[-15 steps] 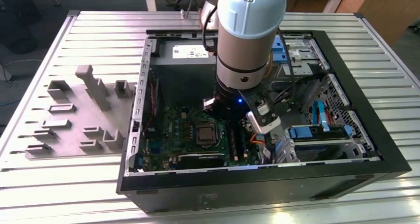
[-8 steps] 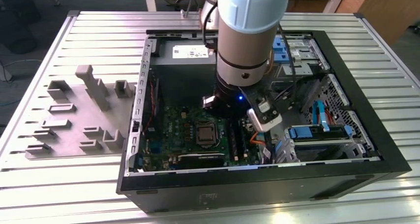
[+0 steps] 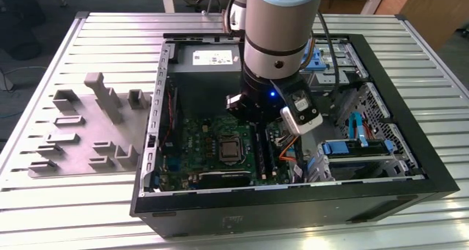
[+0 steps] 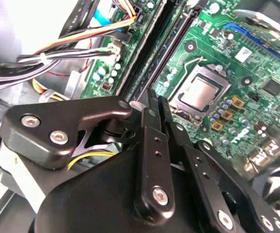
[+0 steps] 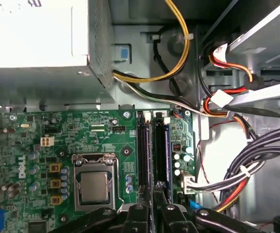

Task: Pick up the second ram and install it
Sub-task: 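Insert the second ram into the second slot, then press down the second ram until it locks into place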

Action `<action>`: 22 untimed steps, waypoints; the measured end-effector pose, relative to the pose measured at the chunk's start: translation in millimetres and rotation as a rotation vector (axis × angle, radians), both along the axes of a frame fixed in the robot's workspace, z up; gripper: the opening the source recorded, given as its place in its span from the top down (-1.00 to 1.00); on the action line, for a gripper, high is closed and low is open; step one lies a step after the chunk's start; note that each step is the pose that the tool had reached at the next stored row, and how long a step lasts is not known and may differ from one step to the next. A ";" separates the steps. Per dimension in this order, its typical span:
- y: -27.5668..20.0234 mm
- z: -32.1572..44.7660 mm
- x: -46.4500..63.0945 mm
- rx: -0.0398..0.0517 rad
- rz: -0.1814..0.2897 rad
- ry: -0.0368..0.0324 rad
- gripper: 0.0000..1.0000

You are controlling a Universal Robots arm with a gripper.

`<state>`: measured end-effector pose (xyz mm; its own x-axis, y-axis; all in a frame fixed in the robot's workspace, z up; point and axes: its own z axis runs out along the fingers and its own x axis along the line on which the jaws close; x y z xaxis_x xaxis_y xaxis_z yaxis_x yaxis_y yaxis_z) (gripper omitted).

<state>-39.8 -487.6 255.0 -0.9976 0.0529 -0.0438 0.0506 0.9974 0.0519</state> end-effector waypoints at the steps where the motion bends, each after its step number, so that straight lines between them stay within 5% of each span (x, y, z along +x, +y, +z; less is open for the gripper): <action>1: 0.0 0.0 0.0 0.0001 0.000 -0.0001 0.63; 6: 0.0 0.1 0.0 0.0001 0.000 0.0000 0.63; 8: 0.0 0.1 0.0 0.0000 0.000 0.0000 0.79; 22: 0.0 0.7 0.0 0.0000 0.000 0.0000 0.79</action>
<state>-39.8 -487.6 255.7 -0.9976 0.0529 -0.0439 0.0506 0.9974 0.0519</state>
